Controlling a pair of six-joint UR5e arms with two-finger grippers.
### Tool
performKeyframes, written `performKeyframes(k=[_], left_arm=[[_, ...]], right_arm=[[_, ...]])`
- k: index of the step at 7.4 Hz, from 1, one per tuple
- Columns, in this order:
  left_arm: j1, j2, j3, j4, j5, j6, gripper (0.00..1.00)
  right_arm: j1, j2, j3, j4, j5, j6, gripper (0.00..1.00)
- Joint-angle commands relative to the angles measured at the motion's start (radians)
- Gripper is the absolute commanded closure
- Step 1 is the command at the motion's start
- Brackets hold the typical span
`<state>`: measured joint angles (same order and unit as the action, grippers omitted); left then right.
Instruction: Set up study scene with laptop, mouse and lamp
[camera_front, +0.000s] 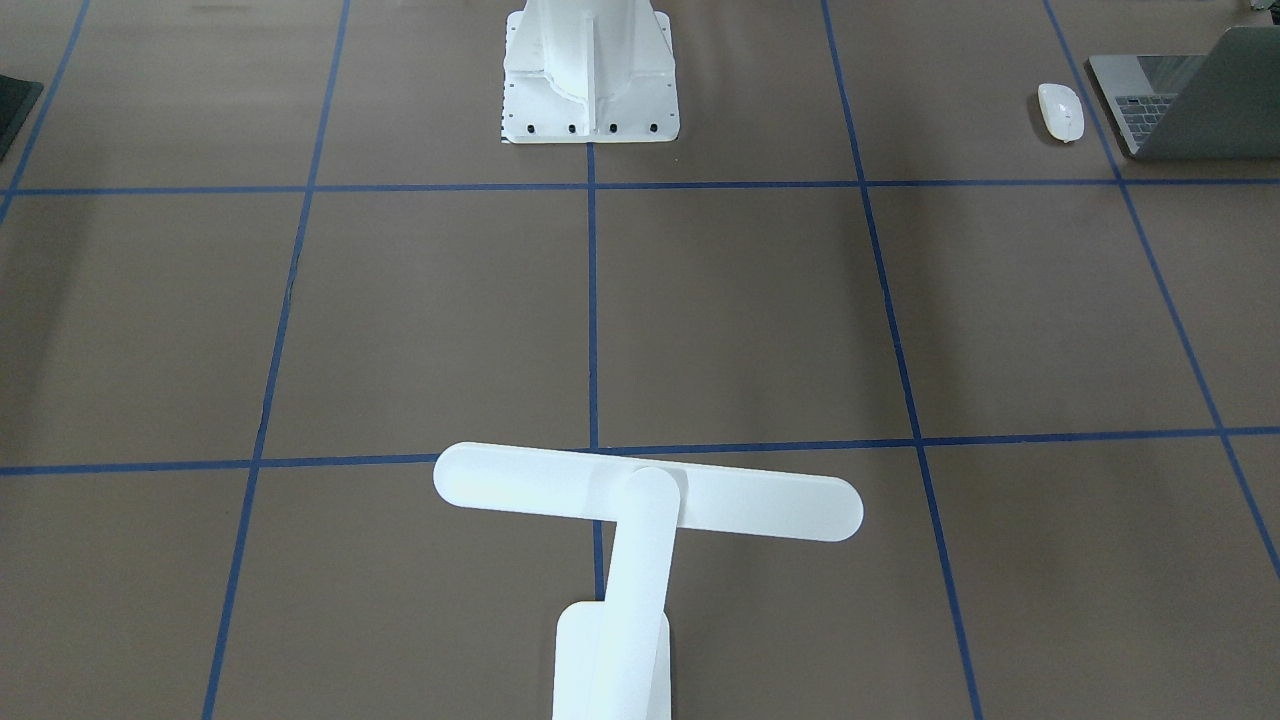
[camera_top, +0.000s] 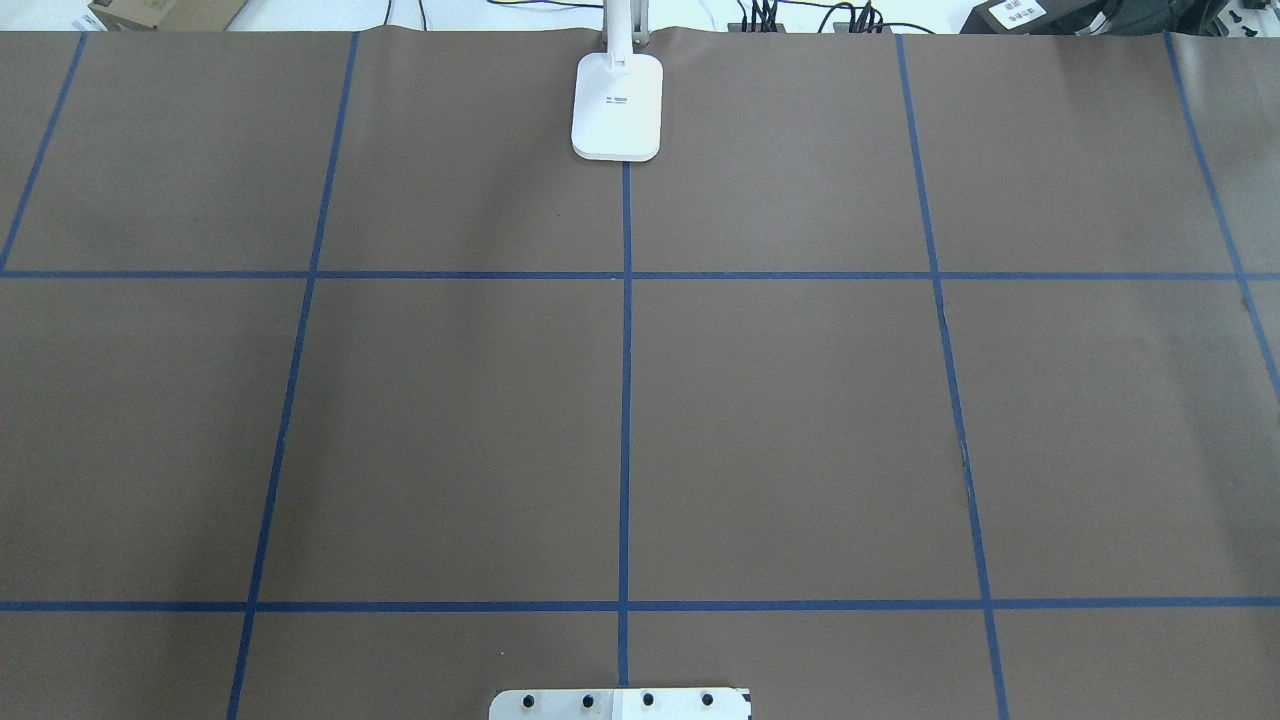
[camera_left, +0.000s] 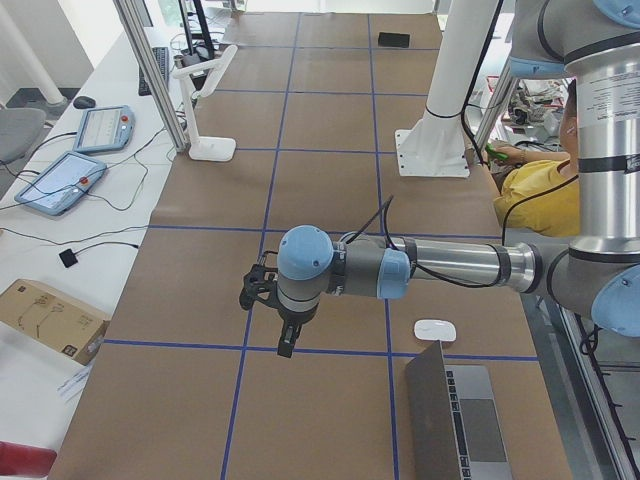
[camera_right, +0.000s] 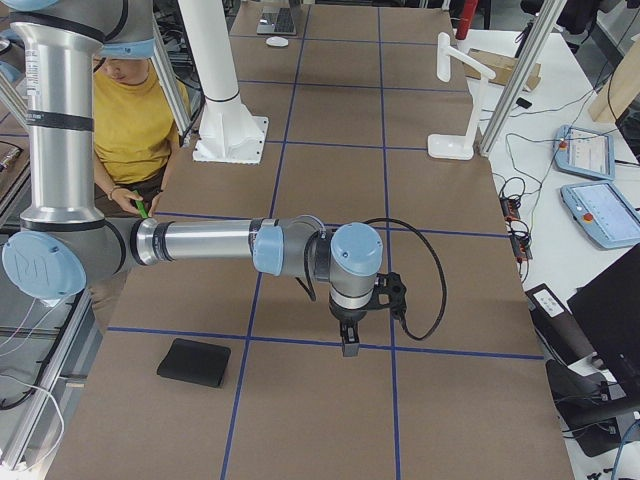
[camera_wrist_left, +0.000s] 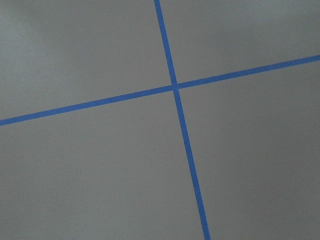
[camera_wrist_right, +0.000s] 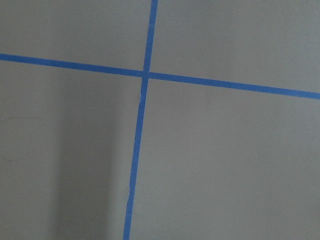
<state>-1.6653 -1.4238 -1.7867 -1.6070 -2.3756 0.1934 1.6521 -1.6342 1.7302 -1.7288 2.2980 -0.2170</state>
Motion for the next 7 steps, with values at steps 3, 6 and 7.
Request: performKeyframes(k=[3, 6, 7], left_arm=[[-0.056, 0.011, 0.038, 0.012, -0.040, 0.006, 0.00], [-0.152, -0.006, 0.075, -0.007, 0.016, 0.000, 0.00], [-0.186, 0.017, 0.052, -0.007, 0.027, -0.002, 0.00]], right_arm=[[0.000, -0.003, -0.011, -0.002, 0.001, 0.001, 0.00], [0.000, -0.001, -0.011, -0.002, 0.001, 0.001, 0.00], [0.000, -0.003, -0.011, -0.002, 0.001, 0.001, 0.00]])
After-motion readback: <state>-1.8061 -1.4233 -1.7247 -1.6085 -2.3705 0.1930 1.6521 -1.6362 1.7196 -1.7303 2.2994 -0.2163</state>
